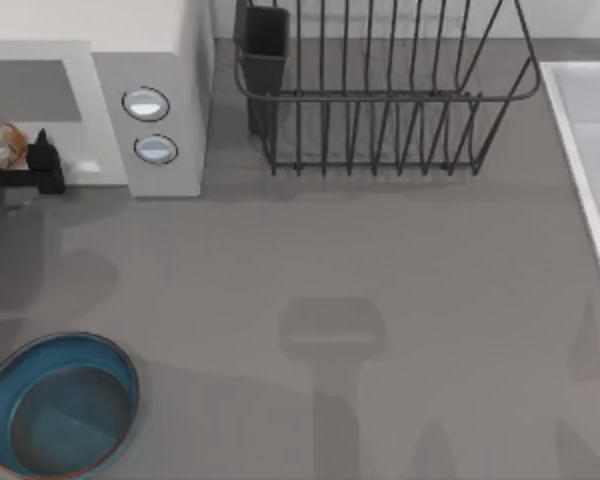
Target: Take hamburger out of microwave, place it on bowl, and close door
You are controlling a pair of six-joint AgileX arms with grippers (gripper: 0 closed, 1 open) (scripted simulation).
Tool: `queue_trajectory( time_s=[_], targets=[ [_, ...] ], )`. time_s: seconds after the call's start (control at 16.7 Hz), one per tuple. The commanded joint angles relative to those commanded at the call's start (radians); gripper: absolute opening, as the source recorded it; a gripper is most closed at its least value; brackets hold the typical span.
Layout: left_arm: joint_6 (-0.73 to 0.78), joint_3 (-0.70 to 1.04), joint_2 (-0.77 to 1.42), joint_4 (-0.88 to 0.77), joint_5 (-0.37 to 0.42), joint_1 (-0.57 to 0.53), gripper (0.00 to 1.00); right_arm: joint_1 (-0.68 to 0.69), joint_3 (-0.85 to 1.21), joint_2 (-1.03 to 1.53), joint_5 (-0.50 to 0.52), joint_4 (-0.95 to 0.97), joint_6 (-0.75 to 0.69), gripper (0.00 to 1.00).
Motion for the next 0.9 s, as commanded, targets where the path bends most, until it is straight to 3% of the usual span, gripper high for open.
queue_trajectory(
  time_s=[0.24,0.66,0.9],
  targets=[
    [-0.002,0.114,0.082,-0.072,-0.007,-0.007,1.0,0.0,0.0,0.0,0.0,0.0,0.0,1.0],
    [-0.012,0.607,0.338,-0.345,-0.036,-0.036,1.0,0.0,0.0,0.0,0.0,0.0,0.0,1.0],
    [-0.017,0.767,0.429,-0.464,-0.05,-0.048,1.0,0.0,0.0,0.0,0.0,0.0,0.0,1.0]
  ],
)
